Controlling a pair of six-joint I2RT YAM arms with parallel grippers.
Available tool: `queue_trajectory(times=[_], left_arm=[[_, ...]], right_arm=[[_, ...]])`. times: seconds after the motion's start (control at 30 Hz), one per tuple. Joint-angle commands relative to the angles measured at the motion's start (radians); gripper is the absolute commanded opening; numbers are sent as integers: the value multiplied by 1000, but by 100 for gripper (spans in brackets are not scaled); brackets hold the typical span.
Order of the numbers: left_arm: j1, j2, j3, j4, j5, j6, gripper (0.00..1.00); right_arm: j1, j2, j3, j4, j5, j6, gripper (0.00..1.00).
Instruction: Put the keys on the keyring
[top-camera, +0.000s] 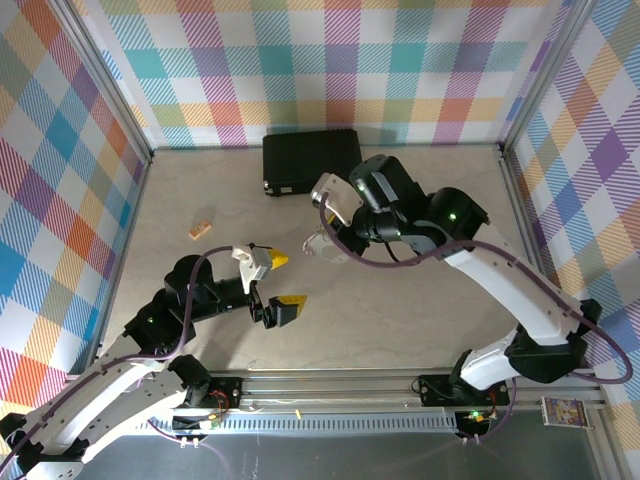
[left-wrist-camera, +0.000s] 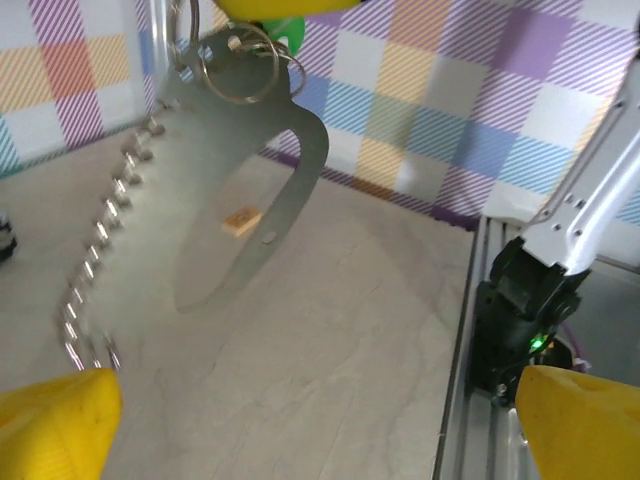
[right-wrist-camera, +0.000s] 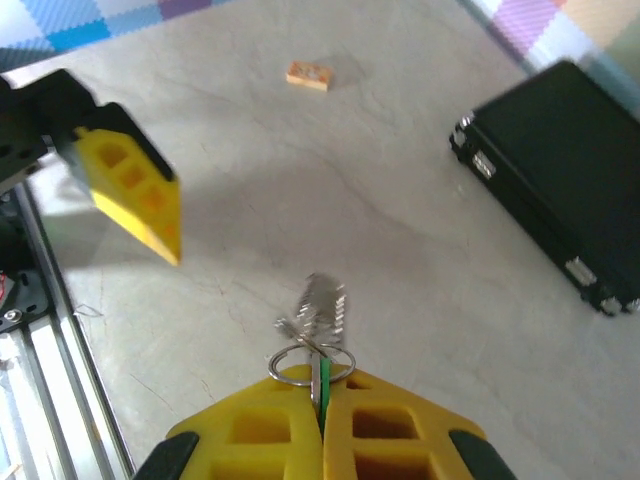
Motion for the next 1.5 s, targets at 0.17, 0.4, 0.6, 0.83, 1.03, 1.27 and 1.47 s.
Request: queue_trajectory(times=[0.17,0.4,0.6,0.83,1.03,1.27,1.47], left_arm=[[-3,0,-46,69,-205,-75,100],[-3,58,-27,70,-243,-125,100],[-2,94,7,32,-346,-163,100],[4,157,84,-71,-472,-239,100],[13,186,73,-27,-502,-252,100],[18,158,29,17,-497,-201,100],[19,144,-4,68,-488,-190,100]], right_arm=[[-167,54,-68,44,-122,84,0],[-281,125,-142,165,-243,152,0],[-323,206,-138,266,-276,185,0],[-346,301,-122,352,-317,229,0],[-343,321,-200,461,-355,309,0],[-343,305,-285,476,-365,326,0],[-343,234,-418,487,-355,356,0]])
